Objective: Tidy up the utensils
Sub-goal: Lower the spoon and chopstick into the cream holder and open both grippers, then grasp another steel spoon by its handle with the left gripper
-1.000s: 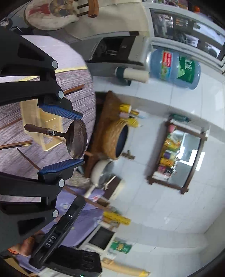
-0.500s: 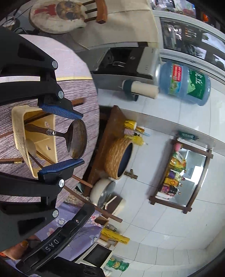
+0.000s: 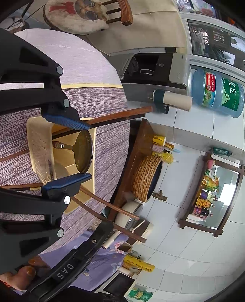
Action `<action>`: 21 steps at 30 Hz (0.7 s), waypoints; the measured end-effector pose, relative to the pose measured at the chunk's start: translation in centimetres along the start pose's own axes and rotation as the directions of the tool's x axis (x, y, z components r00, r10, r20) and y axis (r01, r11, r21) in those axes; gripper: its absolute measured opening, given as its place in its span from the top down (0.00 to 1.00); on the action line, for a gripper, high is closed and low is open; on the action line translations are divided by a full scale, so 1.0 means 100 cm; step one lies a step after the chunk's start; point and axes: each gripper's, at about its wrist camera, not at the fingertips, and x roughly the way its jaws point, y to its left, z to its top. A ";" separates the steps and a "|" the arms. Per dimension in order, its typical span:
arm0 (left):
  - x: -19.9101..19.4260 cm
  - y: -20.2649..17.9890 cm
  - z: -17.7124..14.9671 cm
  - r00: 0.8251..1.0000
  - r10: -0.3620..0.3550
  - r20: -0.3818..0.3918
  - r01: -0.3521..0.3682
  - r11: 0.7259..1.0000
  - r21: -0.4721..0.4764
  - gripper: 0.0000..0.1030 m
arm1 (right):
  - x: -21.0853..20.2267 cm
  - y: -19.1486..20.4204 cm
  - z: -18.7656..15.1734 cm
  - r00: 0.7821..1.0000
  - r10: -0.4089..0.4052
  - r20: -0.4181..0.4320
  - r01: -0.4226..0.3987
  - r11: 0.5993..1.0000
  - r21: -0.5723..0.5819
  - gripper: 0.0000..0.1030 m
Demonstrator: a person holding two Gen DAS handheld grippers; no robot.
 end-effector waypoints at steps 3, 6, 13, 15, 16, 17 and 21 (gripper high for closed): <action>0.001 -0.001 -0.002 1.000 0.010 -0.005 -0.010 1.000 0.007 0.54 | 0.003 -0.004 -0.004 1.000 0.010 -0.014 -0.010 1.000 0.015 0.92; -0.007 -0.003 -0.004 1.000 0.009 0.007 -0.010 1.000 0.021 0.51 | 0.000 -0.005 -0.007 1.000 0.012 -0.001 -0.012 1.000 0.004 0.92; -0.037 -0.005 -0.026 1.000 0.005 0.030 -0.006 1.000 0.024 0.32 | -0.027 -0.009 -0.026 1.000 -0.022 0.018 0.021 1.000 0.011 0.63; -0.040 -0.008 -0.037 1.000 -0.006 0.000 0.006 0.999 0.039 0.32 | -0.033 -0.012 -0.034 0.999 -0.042 -0.007 0.042 0.999 0.015 0.63; -0.041 -0.010 -0.045 1.000 -0.011 -0.029 0.012 0.999 0.052 0.32 | -0.035 -0.015 -0.040 0.998 -0.050 -0.028 0.051 0.999 0.020 0.63; -0.041 -0.011 -0.051 0.999 -0.012 -0.049 0.015 0.998 0.060 0.32 | -0.036 -0.018 -0.046 0.997 -0.057 -0.052 0.059 0.998 0.027 0.63; -0.035 -0.014 -0.086 0.986 -0.029 -0.163 0.044 0.995 0.092 0.32 | -0.040 -0.029 -0.067 0.989 -0.076 -0.125 0.083 0.995 0.048 0.63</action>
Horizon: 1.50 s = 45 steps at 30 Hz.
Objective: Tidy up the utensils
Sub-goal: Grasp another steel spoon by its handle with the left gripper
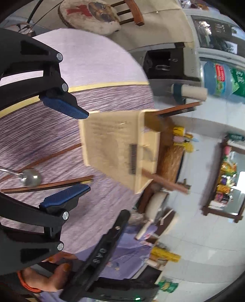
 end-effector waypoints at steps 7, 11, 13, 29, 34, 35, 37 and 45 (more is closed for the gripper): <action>0.026 -0.012 -0.049 0.986 -0.025 -0.165 0.036 0.997 0.064 0.38 | 0.002 -0.021 -0.040 0.996 -0.006 -0.094 0.013 0.997 0.071 0.63; 0.034 -0.020 -0.064 0.973 -0.040 -0.227 0.062 0.994 0.091 0.41 | 0.001 -0.027 -0.054 0.992 0.000 -0.126 0.011 0.996 0.087 0.63; 0.035 -0.021 -0.069 0.968 -0.046 -0.247 0.073 0.993 0.098 0.41 | -0.001 -0.029 -0.060 0.991 0.003 -0.133 0.010 0.996 0.093 0.63; 0.048 -0.032 -0.080 0.962 0.015 -0.274 0.016 0.994 0.111 0.67 | 0.001 -0.028 -0.081 0.983 0.023 -0.182 0.000 0.992 0.123 0.63; 0.045 -0.017 -0.077 0.962 -0.035 -0.272 0.042 0.999 0.022 0.77 | 0.001 -0.028 -0.082 0.981 0.022 -0.191 0.002 0.992 0.123 0.63; 0.045 -0.013 -0.076 0.964 -0.026 -0.265 0.029 1.000 0.007 0.79 | 0.002 -0.027 -0.082 0.981 0.022 -0.192 0.001 0.992 0.123 0.63; 0.042 -0.001 -0.073 0.967 -0.030 -0.251 0.018 0.999 -0.050 0.84 | 0.002 -0.026 -0.083 0.981 0.026 -0.193 -0.002 0.992 0.124 0.63; 0.028 0.002 -0.073 0.977 -0.047 -0.209 0.037 0.998 -0.053 0.66 | 0.006 -0.025 -0.086 0.979 0.034 -0.200 -0.007 0.991 0.133 0.63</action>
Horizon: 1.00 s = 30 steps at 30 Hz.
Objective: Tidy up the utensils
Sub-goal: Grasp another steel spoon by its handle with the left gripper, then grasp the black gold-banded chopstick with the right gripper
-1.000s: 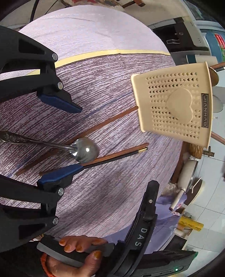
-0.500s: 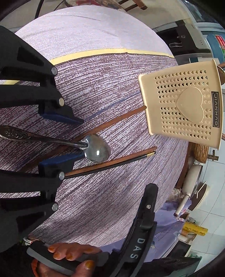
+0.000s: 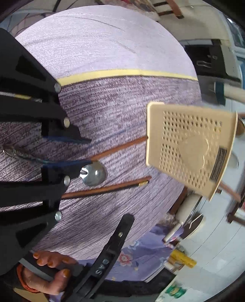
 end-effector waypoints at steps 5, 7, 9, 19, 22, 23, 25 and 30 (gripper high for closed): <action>0.012 -0.023 -0.002 0.999 0.026 -0.031 -0.023 0.996 0.089 0.56 | -0.002 -0.002 -0.001 1.000 -0.004 0.000 0.004 1.000 0.006 0.63; 0.021 -0.026 -0.005 0.997 0.039 -0.066 -0.032 0.994 0.102 0.56 | -0.003 -0.004 -0.001 1.000 -0.006 0.001 0.006 1.000 0.011 0.63; 0.023 -0.030 -0.006 0.996 0.066 -0.056 -0.059 0.991 0.119 0.62 | -0.004 -0.007 -0.002 1.000 -0.008 0.002 0.008 1.000 0.018 0.62; 0.018 -0.006 0.007 0.999 0.022 -0.030 -0.021 1.000 0.011 0.93 | 0.000 -0.007 -0.003 1.000 -0.006 -0.013 0.007 1.000 0.018 0.62; 0.009 0.005 0.008 1.000 -0.002 -0.006 0.002 0.999 -0.045 0.93 | 0.001 -0.007 -0.004 1.000 -0.006 -0.015 0.006 1.000 0.020 0.62; 0.005 0.008 0.008 1.000 -0.004 0.008 0.004 0.998 -0.056 0.93 | 0.001 -0.006 -0.004 1.000 -0.006 -0.017 0.006 1.000 0.019 0.62; -0.001 0.012 0.008 1.000 0.017 0.024 -0.015 0.998 -0.068 0.93 | 0.002 -0.006 -0.005 1.000 -0.006 -0.022 0.007 1.000 0.017 0.62; 0.006 0.025 0.007 0.998 0.066 0.007 -0.065 0.991 -0.120 0.93 | 0.004 -0.002 -0.005 1.000 0.001 -0.023 -0.001 1.000 0.009 0.63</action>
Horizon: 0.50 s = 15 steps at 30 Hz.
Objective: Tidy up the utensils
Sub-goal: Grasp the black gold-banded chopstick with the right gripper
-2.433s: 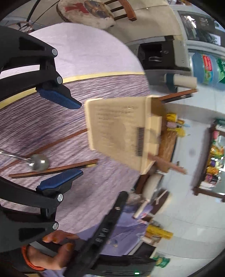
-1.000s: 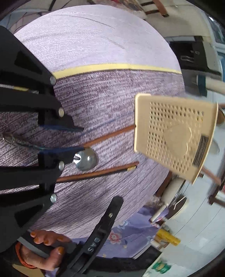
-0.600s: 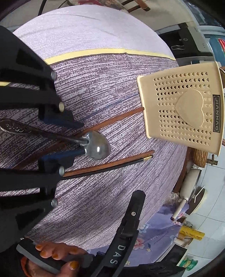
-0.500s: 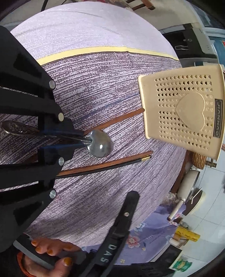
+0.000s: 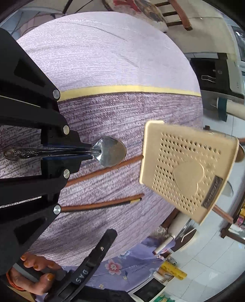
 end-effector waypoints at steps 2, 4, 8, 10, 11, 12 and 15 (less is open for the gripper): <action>0.002 -0.001 -0.004 0.999 0.032 -0.005 -0.032 0.999 0.007 0.93 | 0.001 0.002 0.000 1.000 0.000 -0.004 0.000 1.000 -0.005 0.62; 0.003 -0.005 -0.007 0.998 0.068 0.002 -0.068 0.998 0.014 0.84 | 0.002 0.003 0.000 1.000 -0.003 -0.008 0.003 1.000 -0.014 0.62; -0.005 -0.001 -0.005 0.994 0.096 0.042 -0.096 0.995 -0.008 0.44 | 0.005 0.003 0.001 0.999 -0.031 -0.025 0.030 0.999 -0.036 0.63; -0.005 -0.003 0.001 0.990 0.131 0.051 -0.132 0.991 0.009 0.45 | 0.008 0.003 0.003 0.998 -0.050 -0.034 0.049 0.998 -0.046 0.63; -0.003 -0.003 0.004 0.990 0.133 0.044 -0.133 0.991 0.016 0.45 | 0.009 0.003 0.004 0.998 -0.057 -0.038 0.055 0.997 -0.051 0.63; 0.001 -0.004 0.006 0.991 0.128 0.035 -0.129 0.992 0.017 0.45 | 0.012 0.005 0.006 0.997 -0.066 -0.047 0.063 0.996 -0.062 0.63; 0.012 -0.005 0.012 0.989 0.146 0.010 -0.147 0.989 0.032 0.48 | 0.022 0.010 0.009 0.993 -0.090 -0.071 0.084 0.993 -0.082 0.63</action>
